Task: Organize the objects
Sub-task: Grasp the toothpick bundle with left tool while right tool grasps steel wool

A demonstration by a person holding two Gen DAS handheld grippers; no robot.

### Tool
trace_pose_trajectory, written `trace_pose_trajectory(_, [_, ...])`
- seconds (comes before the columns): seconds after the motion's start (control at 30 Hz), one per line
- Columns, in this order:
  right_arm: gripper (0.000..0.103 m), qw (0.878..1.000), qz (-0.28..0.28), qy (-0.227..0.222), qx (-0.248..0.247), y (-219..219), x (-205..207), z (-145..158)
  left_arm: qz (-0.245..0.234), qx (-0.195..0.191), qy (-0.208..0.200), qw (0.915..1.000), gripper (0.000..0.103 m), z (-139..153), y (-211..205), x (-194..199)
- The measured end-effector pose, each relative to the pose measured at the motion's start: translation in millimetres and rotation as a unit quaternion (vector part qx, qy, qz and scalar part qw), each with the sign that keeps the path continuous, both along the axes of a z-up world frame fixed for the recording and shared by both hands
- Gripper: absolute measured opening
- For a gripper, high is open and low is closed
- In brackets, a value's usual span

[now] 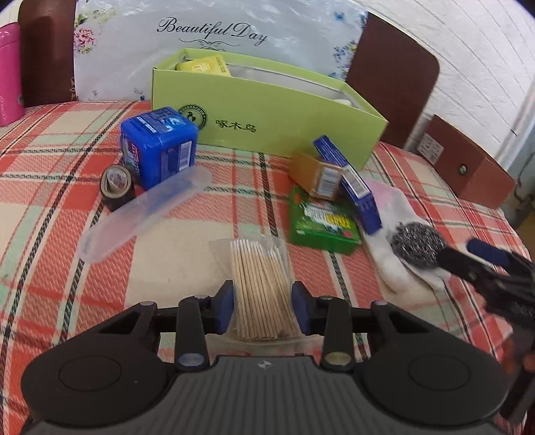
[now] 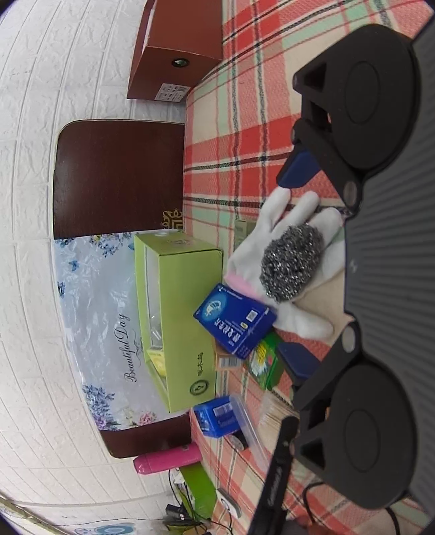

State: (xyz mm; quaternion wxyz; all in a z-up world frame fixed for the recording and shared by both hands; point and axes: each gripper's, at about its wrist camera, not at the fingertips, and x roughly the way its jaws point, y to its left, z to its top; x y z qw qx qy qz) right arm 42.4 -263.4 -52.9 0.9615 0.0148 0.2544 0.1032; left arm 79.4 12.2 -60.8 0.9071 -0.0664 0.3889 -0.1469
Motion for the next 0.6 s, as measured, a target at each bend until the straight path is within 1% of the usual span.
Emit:
trace_pose_trajectory(0.07, [0.093, 1.0, 0.005, 0.008, -0.006, 1.4, 10.7, -4.1, -0.006, 0.006, -0.004, 1.0, 0.039, -1.0, -0.3, -5.9])
trace_pose_trajectory(0.13, [0.092, 1.0, 0.01, 0.01, -0.013, 3.7, 18.6, -8.1, -0.005, 0.001, -0.002, 1.0, 0.039, -1.1, 1.7, -6.7])
trace_pose_trajectory(0.2, [0.084, 1.0, 0.017, 0.016, -0.017, 5.6, 24.6, -11.3, -0.002, -0.005, 0.002, 1.0, 0.039, -1.7, 3.0, -6.0])
trace_pose_trajectory(0.23, [0.068, 0.999, 0.021, 0.021, -0.018, 6.5, 26.5, -12.0, -0.001, -0.005, 0.002, 1.0, 0.039, -1.5, 3.0, -5.6])
trace_pose_trajectory(0.27, [0.042, 0.999, 0.024, 0.029, -0.018, 7.3, 27.5, -12.5, -0.002, -0.001, 0.001, 1.0, 0.039, -1.4, 2.1, -5.8])
trace_pose_trajectory(0.3, [0.038, 0.999, 0.02, 0.033, -0.017, 8.2, 25.6, -11.2, -0.003, 0.002, -0.001, 1.0, 0.039, -1.4, 1.1, -6.2])
trace_pose_trajectory(0.37, [0.038, 0.999, 0.025, 0.032, 0.0, 10.1, 15.1, -5.1, -0.002, 0.006, -0.001, 1.0, 0.039, -1.3, 0.2, -6.0])
trace_pose_trajectory(0.53, [0.038, 0.995, 0.054, 0.067, 0.057, 26.7, -9.1, 0.3, 0.001, 0.015, -0.001, 0.9999, 0.04, -0.5, -3.0, -6.0])
trace_pose_trajectory(0.57, [0.041, 0.993, 0.064, 0.073, 0.067, 30.7, -12.3, -1.0, 0.001, 0.016, -0.002, 0.9999, 0.04, -0.5, -3.2, -6.3])
trace_pose_trajectory(0.6, [0.041, 0.991, 0.073, 0.079, 0.075, 34.1, -14.7, -2.5, 0.001, 0.015, -0.001, 0.9999, 0.04, -0.5, -3.3, -6.3])
